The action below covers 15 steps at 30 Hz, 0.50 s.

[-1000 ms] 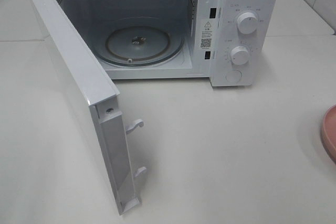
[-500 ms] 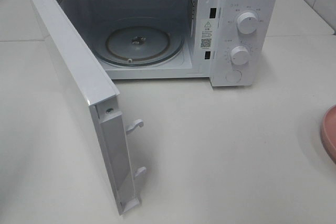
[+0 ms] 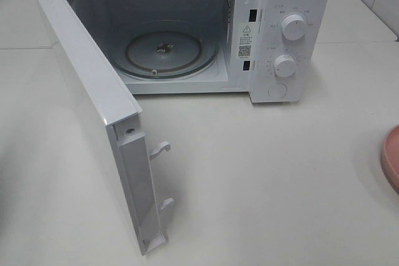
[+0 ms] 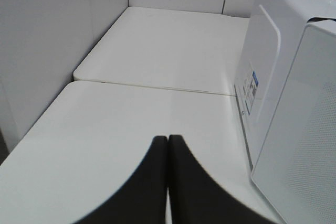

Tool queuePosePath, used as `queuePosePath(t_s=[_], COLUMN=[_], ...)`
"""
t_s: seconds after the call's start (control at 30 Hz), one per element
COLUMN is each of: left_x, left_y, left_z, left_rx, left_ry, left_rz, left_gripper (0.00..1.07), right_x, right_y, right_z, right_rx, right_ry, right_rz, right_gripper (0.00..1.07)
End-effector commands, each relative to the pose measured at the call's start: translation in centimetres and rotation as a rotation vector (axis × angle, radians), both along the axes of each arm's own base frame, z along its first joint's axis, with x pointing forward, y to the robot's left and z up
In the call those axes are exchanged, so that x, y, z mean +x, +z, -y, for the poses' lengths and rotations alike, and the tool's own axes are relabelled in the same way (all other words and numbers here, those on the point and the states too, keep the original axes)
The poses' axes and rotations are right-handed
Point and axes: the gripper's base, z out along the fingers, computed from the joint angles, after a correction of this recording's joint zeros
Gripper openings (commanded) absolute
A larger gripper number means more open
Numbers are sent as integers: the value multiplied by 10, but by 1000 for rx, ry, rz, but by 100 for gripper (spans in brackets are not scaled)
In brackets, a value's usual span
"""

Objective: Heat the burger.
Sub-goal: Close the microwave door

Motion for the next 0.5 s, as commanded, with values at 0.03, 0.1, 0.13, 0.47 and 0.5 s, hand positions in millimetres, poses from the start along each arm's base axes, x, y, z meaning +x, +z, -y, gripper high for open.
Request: queuePosePath(t_s=[0.03,0.1,0.13,0.47,0.5], left_x=[8,20,20,54,54], left_y=[-3,-13,-13,-54,-54], left_z=[7,15,15,39,39], left_rx=[1,-26,-26,-135,-135], left_ry=[-75,-180,-180,-479,-479], left_rz=[40,37,37,8,8], left_gripper=[0,0,0,0,0], right_x=[-3,-3,-3,-3,-3], right_y=[0,0,0,0,0], right_z=[0,0,0,0,0], right_rx=[-3,-3,-3,-3,-3], right_ry=[-3,-3,-3,-3,-3], right_rz=[28,28,28,28,28], right_gripper=[98,98,98,98,98])
